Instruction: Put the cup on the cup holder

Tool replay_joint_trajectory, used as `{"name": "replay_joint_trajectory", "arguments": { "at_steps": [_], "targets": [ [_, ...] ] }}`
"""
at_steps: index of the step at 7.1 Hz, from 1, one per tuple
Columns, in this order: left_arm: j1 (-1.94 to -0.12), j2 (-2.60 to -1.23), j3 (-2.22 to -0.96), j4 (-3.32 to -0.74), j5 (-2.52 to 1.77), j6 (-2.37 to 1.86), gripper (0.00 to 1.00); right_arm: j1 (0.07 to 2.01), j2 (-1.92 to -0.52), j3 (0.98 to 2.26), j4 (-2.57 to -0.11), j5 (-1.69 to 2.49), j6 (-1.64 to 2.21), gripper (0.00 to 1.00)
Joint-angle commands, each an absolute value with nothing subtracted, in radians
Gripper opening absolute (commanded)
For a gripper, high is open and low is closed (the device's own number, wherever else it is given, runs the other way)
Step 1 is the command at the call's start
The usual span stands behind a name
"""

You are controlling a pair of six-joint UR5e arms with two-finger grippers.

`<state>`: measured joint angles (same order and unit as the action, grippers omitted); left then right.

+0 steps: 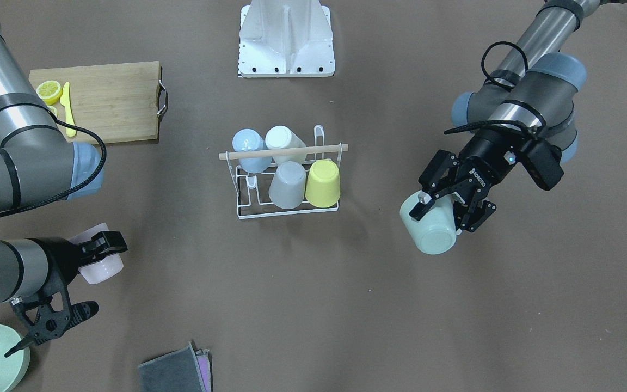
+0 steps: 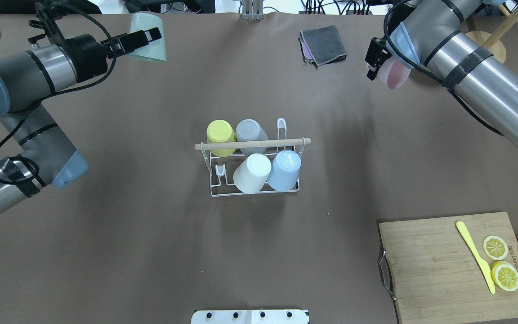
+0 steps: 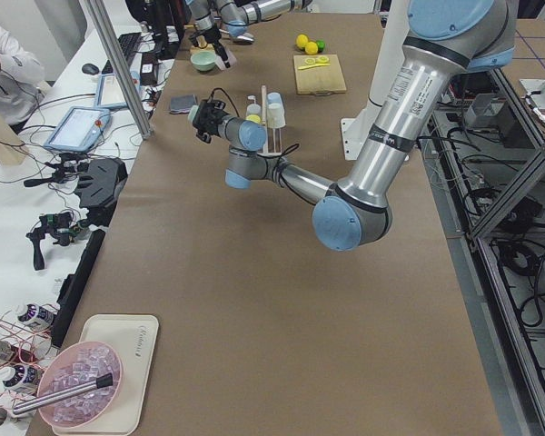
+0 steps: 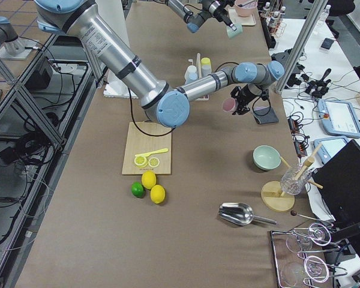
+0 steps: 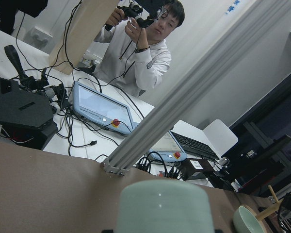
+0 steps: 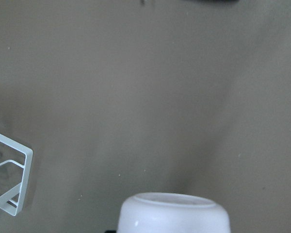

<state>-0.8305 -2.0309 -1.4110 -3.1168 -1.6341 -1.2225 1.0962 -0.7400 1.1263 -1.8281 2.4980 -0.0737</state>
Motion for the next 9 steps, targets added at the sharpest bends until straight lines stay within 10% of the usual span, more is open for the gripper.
{"name": "replay_joint_trajectory", "arguments": {
  "at_steps": [1,9],
  "targets": [
    [-0.778,-2.014,-1.474,-3.119,-1.634,-1.140,0.00,1.120,-0.745,1.129,-1.651,2.430,-0.072,0.00],
    [-0.476,-1.896,-1.698,-3.119,-1.386,-0.945,0.00,1.049,-0.917,1.346,-0.922,2.304,0.354,0.00]
  ]
}}
